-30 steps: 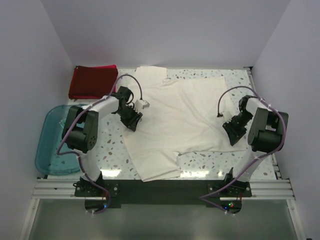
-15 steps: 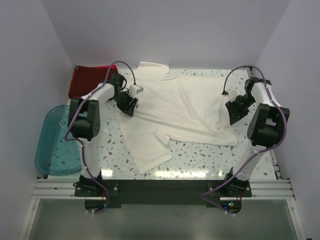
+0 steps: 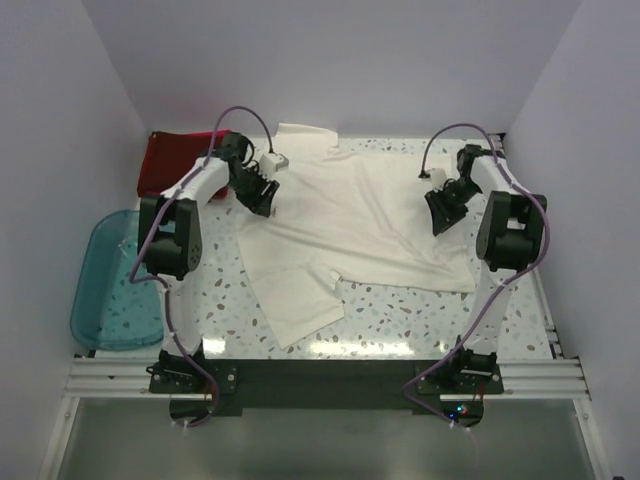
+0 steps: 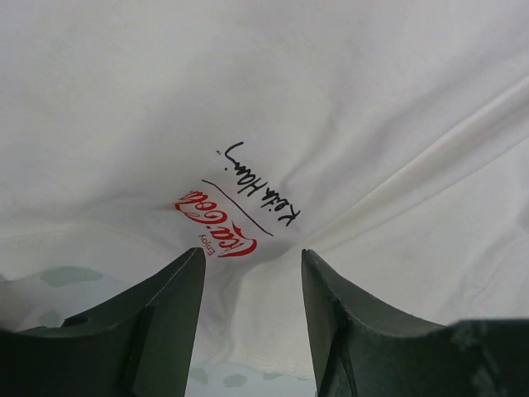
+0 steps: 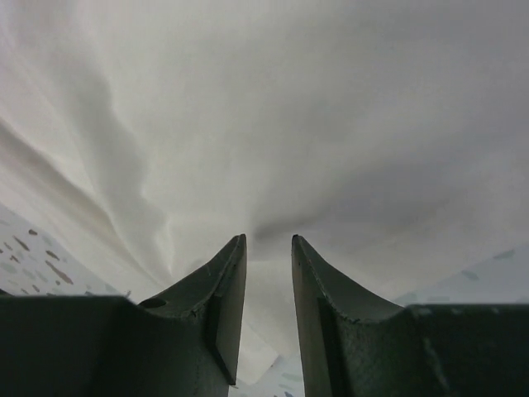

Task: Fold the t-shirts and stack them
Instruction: Fold the tshirt

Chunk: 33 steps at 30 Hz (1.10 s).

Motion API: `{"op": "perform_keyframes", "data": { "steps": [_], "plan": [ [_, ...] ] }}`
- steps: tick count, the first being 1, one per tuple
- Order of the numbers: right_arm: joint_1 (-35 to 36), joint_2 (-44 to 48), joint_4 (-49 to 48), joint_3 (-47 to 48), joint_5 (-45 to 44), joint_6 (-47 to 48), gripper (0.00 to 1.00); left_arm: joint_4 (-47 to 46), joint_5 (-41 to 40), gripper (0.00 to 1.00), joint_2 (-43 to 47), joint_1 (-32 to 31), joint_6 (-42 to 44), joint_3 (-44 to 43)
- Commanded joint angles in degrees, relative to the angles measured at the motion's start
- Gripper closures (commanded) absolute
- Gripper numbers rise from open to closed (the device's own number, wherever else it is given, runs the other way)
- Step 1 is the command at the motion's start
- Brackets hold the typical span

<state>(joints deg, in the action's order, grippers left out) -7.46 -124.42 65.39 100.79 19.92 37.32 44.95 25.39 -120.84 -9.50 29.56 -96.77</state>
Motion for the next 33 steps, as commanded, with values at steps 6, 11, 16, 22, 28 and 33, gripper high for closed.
{"op": "perform_keyframes", "data": {
  "steps": [6, 11, 16, 22, 28, 33],
  "plan": [
    [-0.09, -1.52, -12.46, -3.67, -19.19, -3.31, 0.70, -2.41, -10.17, 0.45, -5.28, 0.53, -1.61, -0.96],
    [-2.11, -4.33, -16.43, -3.42, -25.28, -4.53, 0.71, -2.94, -14.05, 0.46, -9.50, 0.88, 0.05, -2.01],
    [-2.03, -6.36, -15.74, 3.59, -24.06, -7.25, 0.69, 0.57, -9.24, 0.43, -13.37, 0.88, 0.85, -10.01],
    [-2.12, 2.58, -8.09, 4.95, -13.52, -1.75, 0.47, 4.70, 6.40, 0.34, -1.97, 0.71, 5.94, -7.74],
    [-2.73, 17.53, 0.08, -5.83, -6.92, 11.42, 0.41, 8.22, 9.86, 0.27, 16.40, -1.39, 13.58, 9.20],
    [-2.91, 28.59, 2.65, -21.91, -7.61, 21.81, 0.52, 5.51, 4.68, 0.28, 30.30, -10.69, 15.62, 26.70]
  ]
}}
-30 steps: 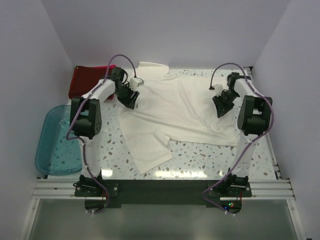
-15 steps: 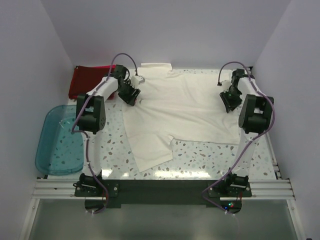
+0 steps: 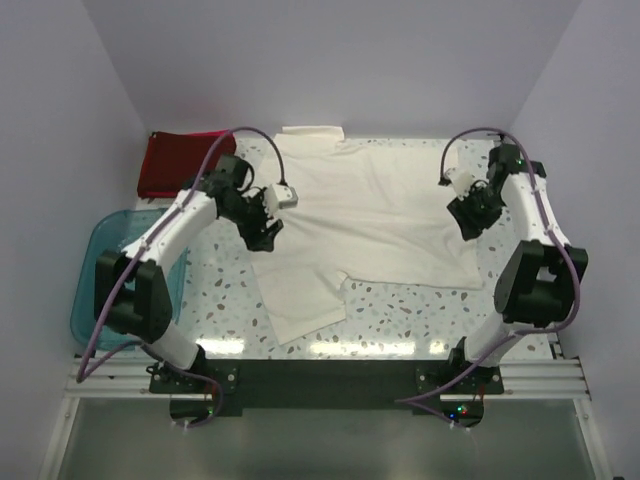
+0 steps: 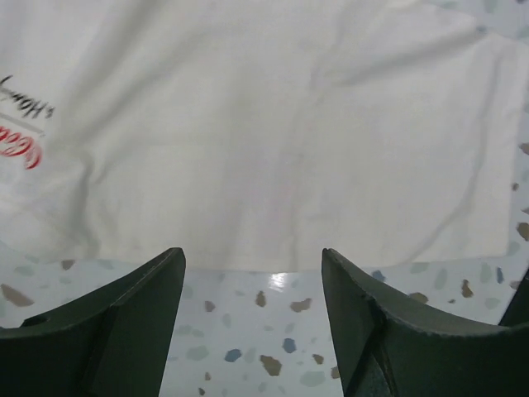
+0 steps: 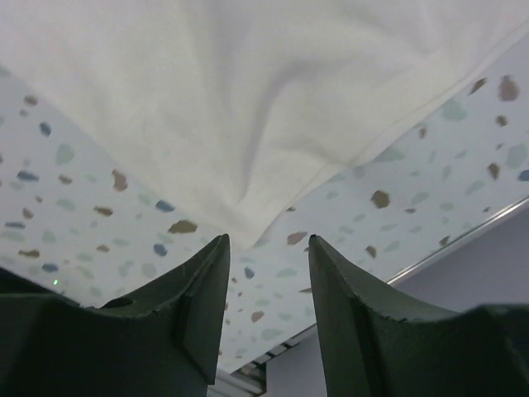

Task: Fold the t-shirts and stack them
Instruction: Fold the tshirt

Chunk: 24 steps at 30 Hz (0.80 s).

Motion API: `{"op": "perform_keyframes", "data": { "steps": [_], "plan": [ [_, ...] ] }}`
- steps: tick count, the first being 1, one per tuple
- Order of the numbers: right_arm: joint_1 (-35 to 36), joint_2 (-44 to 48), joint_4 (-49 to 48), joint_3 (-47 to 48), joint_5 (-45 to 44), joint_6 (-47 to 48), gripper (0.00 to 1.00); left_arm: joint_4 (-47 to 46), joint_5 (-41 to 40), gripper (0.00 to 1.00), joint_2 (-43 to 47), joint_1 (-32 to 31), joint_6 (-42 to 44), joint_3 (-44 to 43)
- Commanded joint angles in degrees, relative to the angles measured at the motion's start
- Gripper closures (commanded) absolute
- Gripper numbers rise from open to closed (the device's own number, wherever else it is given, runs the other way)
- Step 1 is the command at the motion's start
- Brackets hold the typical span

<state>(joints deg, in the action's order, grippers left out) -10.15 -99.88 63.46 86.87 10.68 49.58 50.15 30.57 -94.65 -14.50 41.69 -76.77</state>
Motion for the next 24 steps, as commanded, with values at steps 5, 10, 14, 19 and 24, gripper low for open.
{"op": "perform_keyframes", "data": {
  "steps": [5, 10, 14, 19, 24],
  "plan": [
    [-0.74, 9.61, 0.01, -21.72, -2.76, 17.47, 0.57, -1.28, -0.51, 0.29, 6.94, -9.31, -0.82, 11.99],
    [-0.75, 10.05, -6.94, -28.68, -5.49, 21.17, 0.56, -2.51, -1.12, 0.29, 6.94, -9.93, -1.18, 13.49],
    [-0.75, 7.60, -10.01, -28.95, -6.63, 21.26, 0.55, -3.04, -1.83, 0.29, 6.76, -9.93, -1.00, 14.81],
    [-0.75, 6.01, -12.30, -30.35, -6.90, 21.52, 0.55, -3.74, -2.62, 0.28, 6.67, -10.02, -0.74, 15.95],
    [-0.66, 4.25, -15.47, -33.16, -7.86, 22.13, 0.53, -3.74, -3.06, 0.28, 6.58, -10.02, -0.30, 16.74]
  ]
}}
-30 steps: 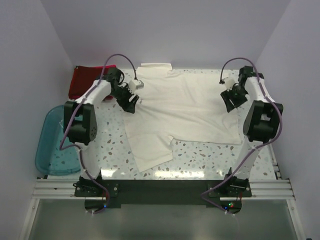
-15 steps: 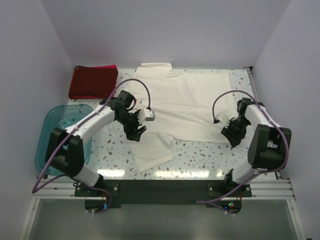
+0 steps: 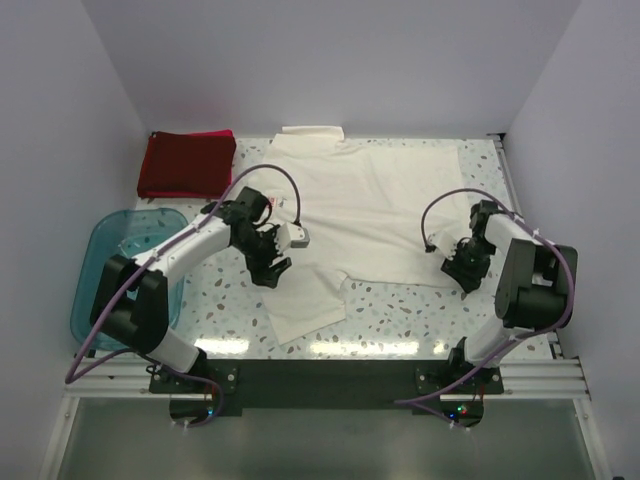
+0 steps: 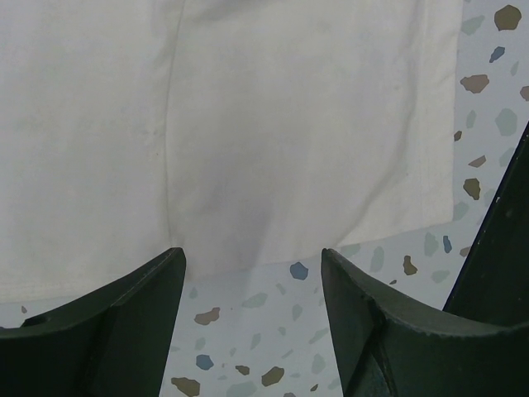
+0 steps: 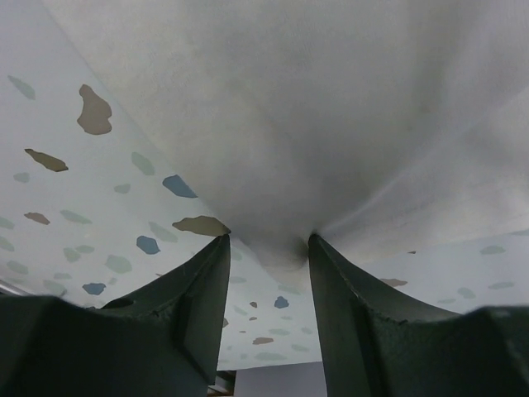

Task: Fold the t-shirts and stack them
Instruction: Fold the tshirt

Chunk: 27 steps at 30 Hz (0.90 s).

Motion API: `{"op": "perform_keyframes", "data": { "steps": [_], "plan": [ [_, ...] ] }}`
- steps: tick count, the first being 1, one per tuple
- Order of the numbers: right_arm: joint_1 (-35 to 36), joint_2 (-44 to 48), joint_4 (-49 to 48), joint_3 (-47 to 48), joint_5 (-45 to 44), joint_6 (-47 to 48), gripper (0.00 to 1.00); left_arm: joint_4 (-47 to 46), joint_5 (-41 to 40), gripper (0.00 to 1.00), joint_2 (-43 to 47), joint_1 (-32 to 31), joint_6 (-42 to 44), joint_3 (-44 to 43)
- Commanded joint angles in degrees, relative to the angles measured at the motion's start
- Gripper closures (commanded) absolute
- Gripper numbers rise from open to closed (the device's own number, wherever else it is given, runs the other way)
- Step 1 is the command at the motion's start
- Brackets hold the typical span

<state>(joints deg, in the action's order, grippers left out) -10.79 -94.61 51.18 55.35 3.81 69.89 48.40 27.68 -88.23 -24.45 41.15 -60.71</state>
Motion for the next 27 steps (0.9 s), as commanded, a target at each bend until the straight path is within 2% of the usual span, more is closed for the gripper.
{"op": "perform_keyframes", "data": {
  "steps": [1, 3, 5, 12, 17, 20, 26, 27],
  "plan": [
    [-0.11, -1.19, -3.62, -2.17, -0.91, 1.83, 0.52, -2.00, -0.17, 0.28, 0.25, -0.07, 0.42, 0.77],
    [-0.11, -1.11, -4.68, -3.76, -1.18, 2.18, 0.52, -1.91, -0.08, 0.28, 0.51, -0.07, 0.86, 1.29],
    [-0.11, -0.67, -6.52, -4.99, -1.35, 2.27, 0.55, -2.34, -0.26, 0.28, 1.12, -0.77, 1.74, 2.78],
    [-0.03, 1.79, -7.23, -6.13, -1.18, 1.22, 0.87, -6.21, -5.17, 0.33, 4.02, -7.44, 0.43, 9.37],
    [-0.11, 2.85, -5.92, -5.43, -0.74, 0.69, 1.00, -10.94, -8.60, 0.34, 4.91, -11.93, -2.64, 12.36],
    [-0.11, 3.03, -5.39, -4.99, -0.56, 0.25, 1.00, -14.55, -11.15, 0.34, 5.08, -14.48, -4.75, 14.91],
    [-0.11, 3.90, -4.07, -3.94, 0.05, 0.07, 1.00, -15.97, -15.28, 0.37, 1.92, -17.82, -4.76, 18.95],
    [-0.11, 4.25, -3.89, -3.85, 0.05, 0.07, 1.00, -16.06, -16.07, 0.44, 1.57, -18.09, -4.41, 19.83]
  ]
}}
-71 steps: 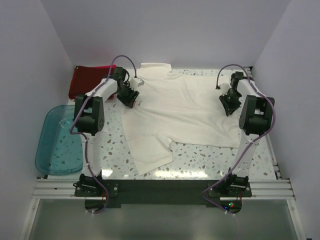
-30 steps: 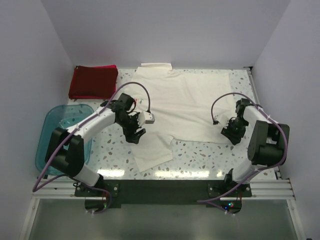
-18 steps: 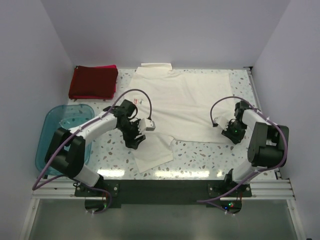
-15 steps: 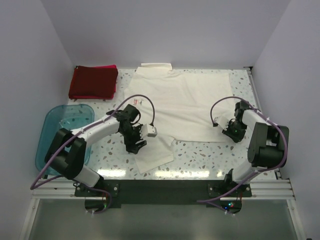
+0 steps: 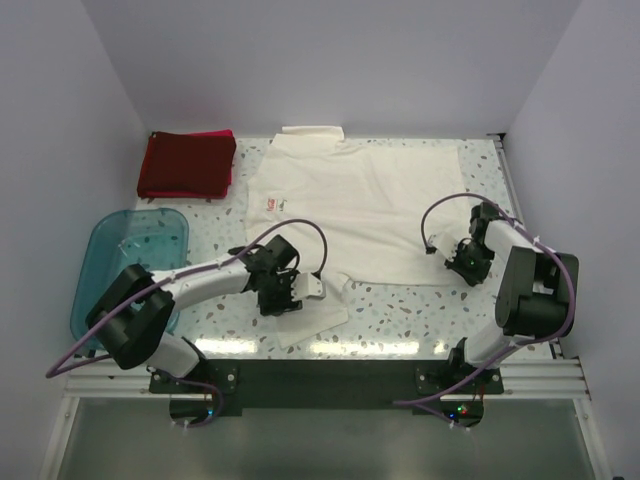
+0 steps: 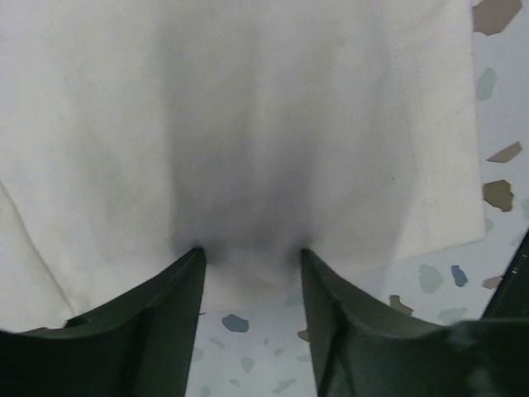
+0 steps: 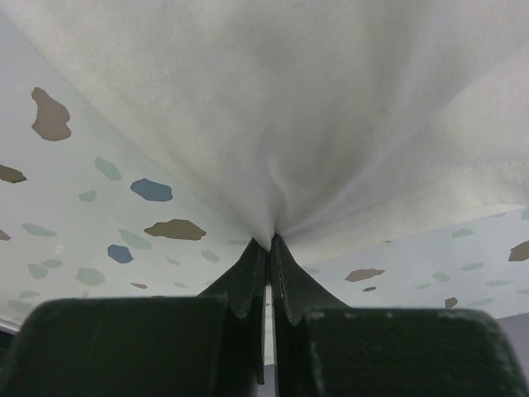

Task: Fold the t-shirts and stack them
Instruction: Fold the tshirt

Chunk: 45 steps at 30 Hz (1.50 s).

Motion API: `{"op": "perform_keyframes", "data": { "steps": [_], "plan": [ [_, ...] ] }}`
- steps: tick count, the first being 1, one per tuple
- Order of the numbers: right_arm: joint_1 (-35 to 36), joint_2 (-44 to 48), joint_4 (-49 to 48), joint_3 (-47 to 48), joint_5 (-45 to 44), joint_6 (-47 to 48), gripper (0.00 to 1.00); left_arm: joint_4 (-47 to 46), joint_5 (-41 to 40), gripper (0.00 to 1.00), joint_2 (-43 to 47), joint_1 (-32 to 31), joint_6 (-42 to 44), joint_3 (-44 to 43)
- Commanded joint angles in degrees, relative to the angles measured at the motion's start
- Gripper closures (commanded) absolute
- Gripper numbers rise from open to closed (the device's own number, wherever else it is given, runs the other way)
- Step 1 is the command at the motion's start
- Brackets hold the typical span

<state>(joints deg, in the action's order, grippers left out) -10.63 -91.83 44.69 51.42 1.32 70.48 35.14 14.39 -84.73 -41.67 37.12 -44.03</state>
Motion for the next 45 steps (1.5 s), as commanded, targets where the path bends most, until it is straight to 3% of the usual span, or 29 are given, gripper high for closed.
{"op": "perform_keyframes", "data": {
  "steps": [1, 2, 3, 5, 8, 12, 16, 26, 28, 33, 37, 45],
  "plan": [
    [-0.27, 1.65, 3.47, 0.17, 2.63, -0.52, 1.00, -2.01, -2.70, 0.51, -1.84, -1.22, -0.04, 3.42],
    [-0.27, 1.83, 4.00, 0.52, 2.81, -0.52, 1.00, -1.39, -2.27, 0.58, -1.58, -1.39, 0.23, 3.51],
    [-0.27, 2.53, 4.53, 0.70, 2.90, -0.52, 1.00, -0.60, -1.57, 0.74, -0.10, -1.40, 0.66, 2.99],
    [-0.27, 3.58, 6.98, 1.49, 3.25, -0.34, 1.00, 3.08, -0.51, 0.90, 2.10, -1.31, 1.37, 0.37],
    [-0.79, 6.48, 10.41, 2.19, 3.86, 1.24, 1.00, 10.20, 0.55, 1.00, 5.97, -1.13, 2.16, -3.59],
    [-2.54, 9.04, 13.84, 3.42, 4.04, 3.26, 1.00, 17.23, 3.18, 1.00, 10.01, 0.88, 3.38, -10.70],
    [-4.13, 10.44, 17.97, 4.74, 4.04, 5.45, 1.00, 24.35, 5.64, 1.00, 11.95, 2.12, 6.02, -12.57],
    [-4.92, 21.95, 29.67, 0.35, 3.16, 12.67, 1.00, 32.63, 12.95, 1.00, 17.66, 2.47, 5.42, -16.16],
    [-5.10, 20.13, 29.49, 1.57, 3.95, 11.97, 1.00, 32.71, 12.94, 1.00, 17.50, 6.31, 5.24, -17.57],
    [-5.19, 9.24, 30.02, 12.81, 5.71, 7.93, 1.00, 33.69, 11.81, 1.00, 8.63, 16.43, 11.38, -26.62],
    [-5.19, -0.07, 30.81, 22.12, 6.50, 5.91, 1.00, 30.96, 10.66, 1.00, 1.16, 18.73, 14.46, -31.54],
    [-5.10, -12.04, 30.37, 31.72, 4.57, 3.88, 1.00, 32.80, 11.54, 1.00, -21.25, 24.79, 17.36, -51.75]
  ]
}}
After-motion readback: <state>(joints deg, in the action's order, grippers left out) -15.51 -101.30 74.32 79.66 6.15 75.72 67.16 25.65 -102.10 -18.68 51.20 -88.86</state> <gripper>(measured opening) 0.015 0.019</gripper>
